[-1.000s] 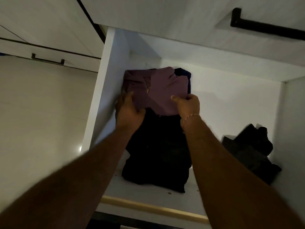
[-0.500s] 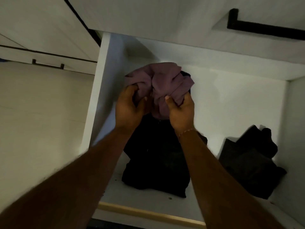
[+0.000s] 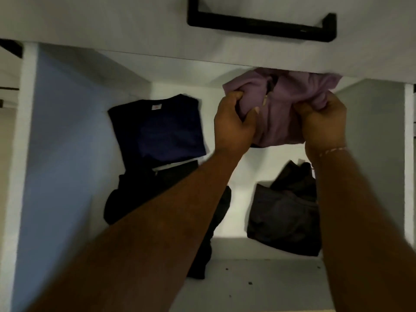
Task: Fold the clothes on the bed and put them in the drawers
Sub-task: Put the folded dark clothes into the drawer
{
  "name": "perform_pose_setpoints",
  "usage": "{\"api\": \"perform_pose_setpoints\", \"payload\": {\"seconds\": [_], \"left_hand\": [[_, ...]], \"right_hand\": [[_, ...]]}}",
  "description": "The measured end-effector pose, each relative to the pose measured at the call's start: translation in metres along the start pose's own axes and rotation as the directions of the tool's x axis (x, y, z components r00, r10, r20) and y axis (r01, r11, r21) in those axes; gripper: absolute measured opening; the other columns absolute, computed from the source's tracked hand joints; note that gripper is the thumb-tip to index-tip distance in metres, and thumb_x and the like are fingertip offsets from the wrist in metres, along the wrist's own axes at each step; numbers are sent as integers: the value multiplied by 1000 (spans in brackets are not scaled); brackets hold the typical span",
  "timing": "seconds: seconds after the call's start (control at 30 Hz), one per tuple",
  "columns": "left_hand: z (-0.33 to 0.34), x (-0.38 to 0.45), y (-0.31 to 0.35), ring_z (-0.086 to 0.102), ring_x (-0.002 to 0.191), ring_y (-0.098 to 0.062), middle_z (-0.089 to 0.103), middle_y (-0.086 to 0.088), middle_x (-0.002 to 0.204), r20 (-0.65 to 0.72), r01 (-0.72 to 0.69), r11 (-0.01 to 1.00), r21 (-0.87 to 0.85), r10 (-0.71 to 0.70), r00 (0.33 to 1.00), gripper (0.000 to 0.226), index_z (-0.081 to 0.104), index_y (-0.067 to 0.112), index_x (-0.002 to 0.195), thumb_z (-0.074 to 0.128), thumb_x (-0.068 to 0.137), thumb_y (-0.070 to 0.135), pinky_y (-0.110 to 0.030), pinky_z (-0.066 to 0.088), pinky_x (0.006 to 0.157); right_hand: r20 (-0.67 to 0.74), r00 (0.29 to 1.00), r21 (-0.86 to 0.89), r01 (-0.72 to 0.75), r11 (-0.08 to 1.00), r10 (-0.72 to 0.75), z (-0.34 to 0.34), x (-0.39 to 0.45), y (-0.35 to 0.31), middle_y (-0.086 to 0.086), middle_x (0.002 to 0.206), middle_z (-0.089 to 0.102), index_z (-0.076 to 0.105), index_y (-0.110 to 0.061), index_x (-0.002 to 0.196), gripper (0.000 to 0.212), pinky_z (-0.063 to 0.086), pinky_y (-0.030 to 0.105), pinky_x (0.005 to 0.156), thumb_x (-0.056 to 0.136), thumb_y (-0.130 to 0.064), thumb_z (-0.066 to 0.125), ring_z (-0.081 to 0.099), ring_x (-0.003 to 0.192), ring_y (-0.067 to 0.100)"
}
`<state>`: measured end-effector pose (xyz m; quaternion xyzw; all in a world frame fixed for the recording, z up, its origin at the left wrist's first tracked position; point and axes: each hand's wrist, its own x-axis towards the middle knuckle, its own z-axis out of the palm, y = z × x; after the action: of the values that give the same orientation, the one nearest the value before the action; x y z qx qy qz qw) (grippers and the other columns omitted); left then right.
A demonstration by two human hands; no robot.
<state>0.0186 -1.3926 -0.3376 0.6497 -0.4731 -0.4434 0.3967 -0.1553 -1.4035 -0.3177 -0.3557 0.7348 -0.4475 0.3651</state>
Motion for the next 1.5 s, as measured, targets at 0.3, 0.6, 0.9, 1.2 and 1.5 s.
{"api": "perform_pose_setpoints", "payload": {"seconds": [0.3, 0.6, 0.9, 1.2, 1.5], "left_hand": [[-22, -20, -49, 58, 118, -27, 56, -13, 132, 298, 95, 950, 297, -186, 936, 51, 56, 11, 141, 72, 93, 13, -36, 50, 103], [-204, -156, -117, -28, 155, -35, -42, -1, 164, 700, -629, 326, 706, -460, 547, 122, -14, 49, 160, 66, 74, 83, -76, 8, 115], [-187, -199, -176, -24, 155, -41, -34, 3, 168, 372, -216, 384, 898, -399, 838, 121, -14, 56, 157, 69, 72, 78, -86, 30, 98], [-199, -177, -140, -25, 156, -34, -36, 0, 167, 481, -312, 384, 869, -509, 714, 119, -20, 49, 157, 58, 75, 88, -79, 5, 116], [-273, -237, -59, 15, 156, -31, 15, -7, 171, 859, -868, 378, 321, -503, 99, 121, -1, 34, 163, 75, 74, 65, -65, 5, 124]], "right_hand": [[-127, 963, -348, -268, 899, 238, -16, -27, 88, 10, 147, 50, 37, -12, 153, 94, 42, 30, 109, 75, -30, 87, 53, 133, 29], [-131, 957, -724, -270, 635, 257, -11, -199, 79, 14, 168, 19, 37, -21, 156, 97, 24, 62, 120, 74, -31, 86, 22, 152, 42], [293, 870, -911, 129, 390, 396, -37, -181, 147, 1, 169, -25, 11, -44, 163, 108, 22, 75, 114, 82, -44, 83, -16, 155, 45], [318, 856, -909, 154, 386, 408, -21, -199, 115, 1, 170, -23, -3, -36, 164, 123, 12, 75, 115, 76, -52, 83, -15, 157, 38], [765, 54, -591, 455, 666, 642, -40, -317, 13, -6, 163, 34, 30, -37, 158, 108, 32, 33, 115, 69, -69, 81, 36, 147, 20]]}}
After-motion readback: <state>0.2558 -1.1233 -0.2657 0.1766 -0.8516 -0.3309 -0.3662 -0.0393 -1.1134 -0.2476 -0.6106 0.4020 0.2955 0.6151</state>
